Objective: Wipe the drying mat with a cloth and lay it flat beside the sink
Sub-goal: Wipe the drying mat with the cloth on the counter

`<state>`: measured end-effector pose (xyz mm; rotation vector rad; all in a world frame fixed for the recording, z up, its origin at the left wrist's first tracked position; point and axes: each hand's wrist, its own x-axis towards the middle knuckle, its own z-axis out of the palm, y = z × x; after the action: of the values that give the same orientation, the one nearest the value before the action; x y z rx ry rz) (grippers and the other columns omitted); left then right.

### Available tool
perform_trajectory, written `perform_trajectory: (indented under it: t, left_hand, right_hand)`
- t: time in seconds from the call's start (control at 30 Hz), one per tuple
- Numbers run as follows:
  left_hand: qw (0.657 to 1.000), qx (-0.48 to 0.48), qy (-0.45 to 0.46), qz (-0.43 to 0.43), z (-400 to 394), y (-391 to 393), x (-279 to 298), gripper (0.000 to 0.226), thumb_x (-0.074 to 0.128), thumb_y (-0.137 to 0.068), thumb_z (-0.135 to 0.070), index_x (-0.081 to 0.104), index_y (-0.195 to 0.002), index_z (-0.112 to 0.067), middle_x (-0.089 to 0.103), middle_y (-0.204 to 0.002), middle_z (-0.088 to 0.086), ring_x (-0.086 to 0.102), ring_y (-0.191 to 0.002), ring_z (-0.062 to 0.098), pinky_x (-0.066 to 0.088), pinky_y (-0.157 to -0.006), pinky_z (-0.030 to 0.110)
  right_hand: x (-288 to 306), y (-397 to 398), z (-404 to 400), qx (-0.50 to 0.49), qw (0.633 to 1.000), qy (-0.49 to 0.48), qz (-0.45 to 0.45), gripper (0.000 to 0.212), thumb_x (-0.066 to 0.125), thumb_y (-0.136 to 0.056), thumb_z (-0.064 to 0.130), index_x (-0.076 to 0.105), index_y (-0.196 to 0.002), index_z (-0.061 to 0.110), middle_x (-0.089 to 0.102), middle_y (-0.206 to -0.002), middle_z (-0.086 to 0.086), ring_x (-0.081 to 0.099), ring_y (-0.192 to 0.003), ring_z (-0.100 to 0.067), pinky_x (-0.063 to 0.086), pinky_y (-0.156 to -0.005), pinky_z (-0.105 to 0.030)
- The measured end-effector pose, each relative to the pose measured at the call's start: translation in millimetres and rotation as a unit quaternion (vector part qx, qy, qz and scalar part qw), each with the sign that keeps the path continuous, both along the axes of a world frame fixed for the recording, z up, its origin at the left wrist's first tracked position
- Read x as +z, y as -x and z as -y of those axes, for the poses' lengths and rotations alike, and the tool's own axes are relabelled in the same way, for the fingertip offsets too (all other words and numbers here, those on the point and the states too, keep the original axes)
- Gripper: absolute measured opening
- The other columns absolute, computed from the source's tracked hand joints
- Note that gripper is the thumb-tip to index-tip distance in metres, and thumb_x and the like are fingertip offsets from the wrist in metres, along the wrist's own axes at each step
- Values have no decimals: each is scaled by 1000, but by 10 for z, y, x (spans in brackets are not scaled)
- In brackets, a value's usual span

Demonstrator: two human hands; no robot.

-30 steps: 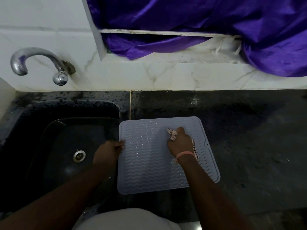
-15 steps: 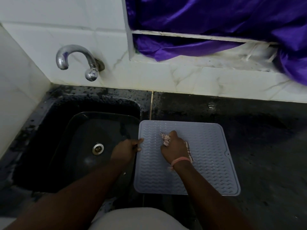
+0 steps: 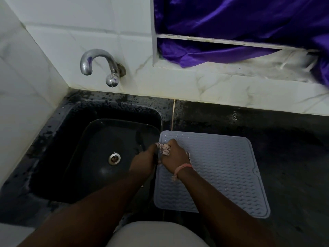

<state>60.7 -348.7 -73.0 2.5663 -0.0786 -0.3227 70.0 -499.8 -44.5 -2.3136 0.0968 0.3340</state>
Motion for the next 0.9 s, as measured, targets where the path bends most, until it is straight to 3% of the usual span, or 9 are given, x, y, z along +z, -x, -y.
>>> perform_trajectory:
  t: [0.07, 0.2, 0.3, 0.4, 0.53, 0.6, 0.7, 0.8, 0.9]
  left_hand:
    - [1000, 17, -9, 1, 13, -9, -14, 51, 59, -92, -28, 37, -137, -26, 71, -106, 9, 68, -96, 33, 52, -78, 39]
    - [999, 36, 16, -35, 33, -49, -14, 44, 66, -87, -33, 40, -122, -28, 69, -100, 1, 68, -92, 29, 46, -72, 35]
    - [997, 43, 26, -51, 48, -47, -8, 46, 68, -86, -32, 41, -123, -29, 66, -103, -1, 66, -92, 24, 41, -70, 33]
    - [998, 35, 32, -31, 58, -18, -21, 42, 64, -87, -30, 43, -122, -39, 61, -112, -1, 64, -94, 21, 43, -72, 34]
    - [1000, -14, -12, 17, 54, 37, -88, 38, 56, -93, -31, 45, -128, -41, 49, -129, 1, 64, -99, 22, 51, -78, 36]
    - [999, -30, -26, 28, 36, 48, -122, 40, 56, -94, -33, 46, -132, -40, 46, -136, 1, 63, -101, 20, 54, -81, 36]
    - [998, -47, -20, 42, 16, 100, -171, 39, 55, -94, -34, 51, -131, -41, 45, -134, -4, 63, -99, 13, 55, -84, 35]
    - [1000, -10, 2, 29, 84, 188, -85, 36, 51, -93, -48, 53, -128, -43, 48, -129, -8, 63, -103, 18, 52, -85, 34]
    - [998, -18, -46, 37, 126, 233, -11, 40, 39, -94, -60, 56, -124, -40, 55, -126, -6, 64, -100, 20, 53, -84, 35]
  right_hand:
    - [26, -39, -50, -10, 999, -42, -27, 24, 69, -81, 28, 50, -96, 24, 65, -83, 3, 61, -74, -11, 46, -65, -28]
    - [199, -143, 59, -99, 964, -233, -81, 16, 73, -85, 12, 61, -82, 23, 68, -80, 5, 64, -74, -7, 49, -62, -19]
    - [296, -169, 401, -217, 899, -359, -127, 13, 66, -86, 4, 71, -92, 14, 75, -93, -7, 70, -87, -20, 58, -78, -33]
    - [339, -73, 886, -275, 836, -449, -153, 29, 58, -86, 2, 70, -112, 4, 74, -104, -16, 69, -93, -30, 55, -89, -46]
    - [467, 132, 1591, -381, 830, -385, -135, 26, 66, -80, 9, 68, -106, 8, 72, -108, -19, 67, -101, -37, 54, -94, -55]
    - [554, 232, 1913, -422, 846, -306, -109, 18, 67, -84, 11, 66, -101, 7, 68, -101, -15, 65, -96, -32, 56, -89, -48]
    - [548, 360, 2288, -459, 859, -218, -57, 27, 69, -86, 19, 63, -108, 4, 65, -102, -13, 61, -86, -24, 52, -71, -36]
    - [471, 430, 2428, -465, 872, -154, -3, 22, 68, -88, 17, 61, -104, 3, 66, -104, -19, 58, -77, -20, 48, -72, -34]
    - [398, 382, 2450, -453, 890, -48, 26, 24, 65, -88, 19, 58, -109, 11, 65, -104, -12, 60, -88, -25, 45, -78, -33]
